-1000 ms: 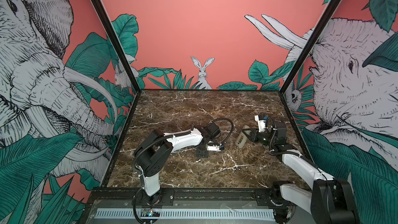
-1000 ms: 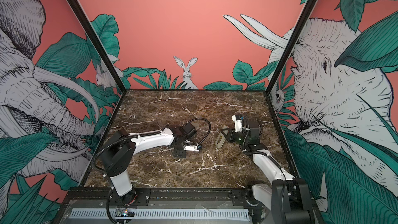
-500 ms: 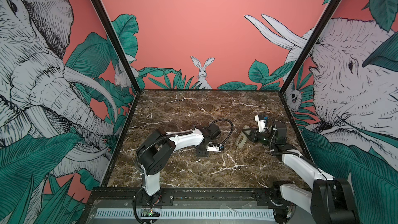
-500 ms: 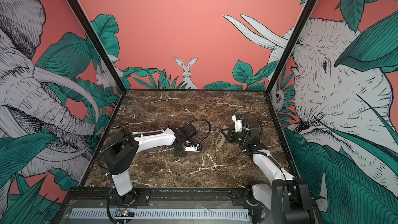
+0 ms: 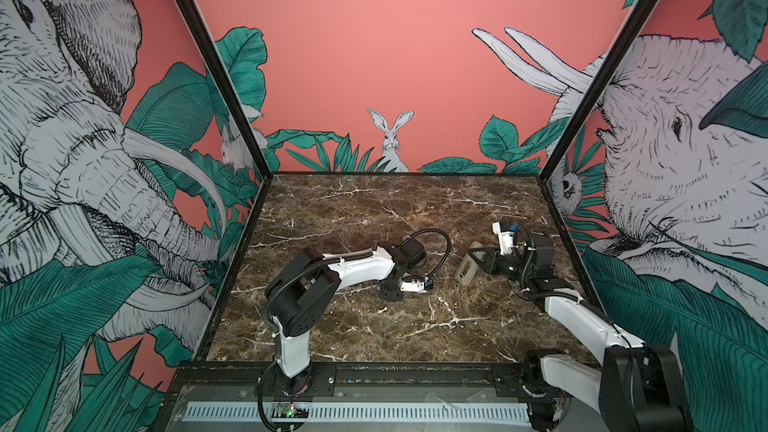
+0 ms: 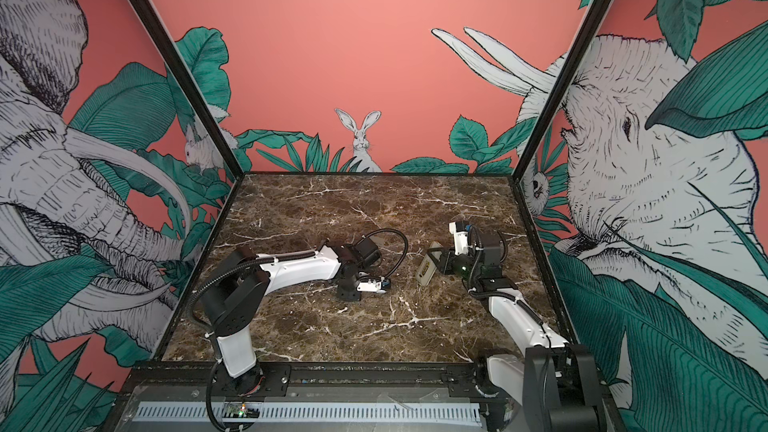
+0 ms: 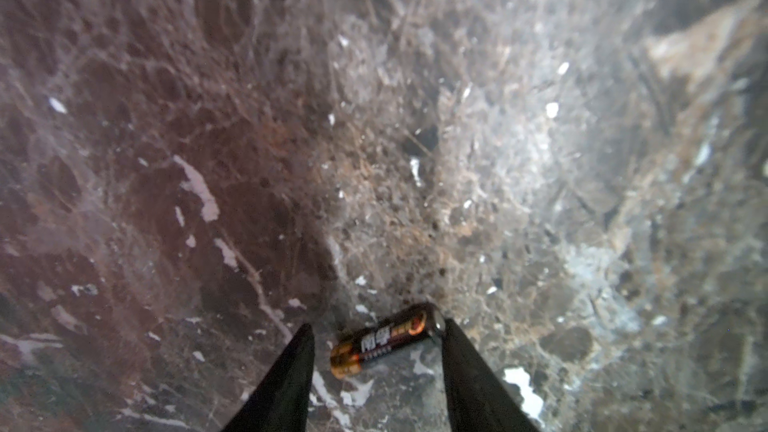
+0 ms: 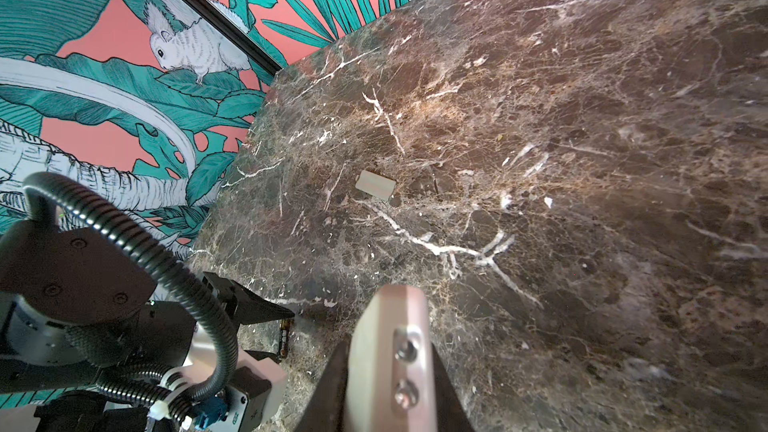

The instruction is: Load the batteries into the remote control

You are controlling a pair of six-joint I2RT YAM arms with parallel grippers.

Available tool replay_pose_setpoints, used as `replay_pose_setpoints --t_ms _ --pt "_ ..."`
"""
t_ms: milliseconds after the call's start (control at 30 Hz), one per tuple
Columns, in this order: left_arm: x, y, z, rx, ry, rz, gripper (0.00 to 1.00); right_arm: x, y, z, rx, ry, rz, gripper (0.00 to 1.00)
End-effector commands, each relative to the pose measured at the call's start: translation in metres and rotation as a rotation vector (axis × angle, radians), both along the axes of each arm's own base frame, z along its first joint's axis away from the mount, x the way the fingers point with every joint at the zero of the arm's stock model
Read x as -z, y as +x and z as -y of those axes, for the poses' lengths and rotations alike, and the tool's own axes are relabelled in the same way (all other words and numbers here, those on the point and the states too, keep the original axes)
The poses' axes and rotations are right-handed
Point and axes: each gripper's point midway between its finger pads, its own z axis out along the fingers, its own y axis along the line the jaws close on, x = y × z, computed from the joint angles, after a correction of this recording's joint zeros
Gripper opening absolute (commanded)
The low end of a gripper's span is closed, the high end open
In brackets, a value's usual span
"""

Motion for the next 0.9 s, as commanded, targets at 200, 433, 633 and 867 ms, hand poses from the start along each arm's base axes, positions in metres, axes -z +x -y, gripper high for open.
replay_pose_setpoints --t_ms 200,433,633,867 --pt "0.025 -0.019 -0.009 -0.044 0.008 -0.072 0.36 -0.021 0.010 0.001 0.001 0.009 0.072 0.00" --pt "0.027 -0.020 -0.008 -0.073 0.005 -0.085 0.24 -0.021 0.010 0.002 0.004 0.012 0.072 0.00" --pt "0.022 -0.030 -0.013 -0.129 0.008 -0.122 0.04 -0.021 0.009 0.001 0.000 0.011 0.072 0.00" --pt "0.002 -0.025 -0.006 -0.317 -0.091 -0.085 0.00 -0.023 0.009 0.000 -0.008 0.022 0.077 0.00"
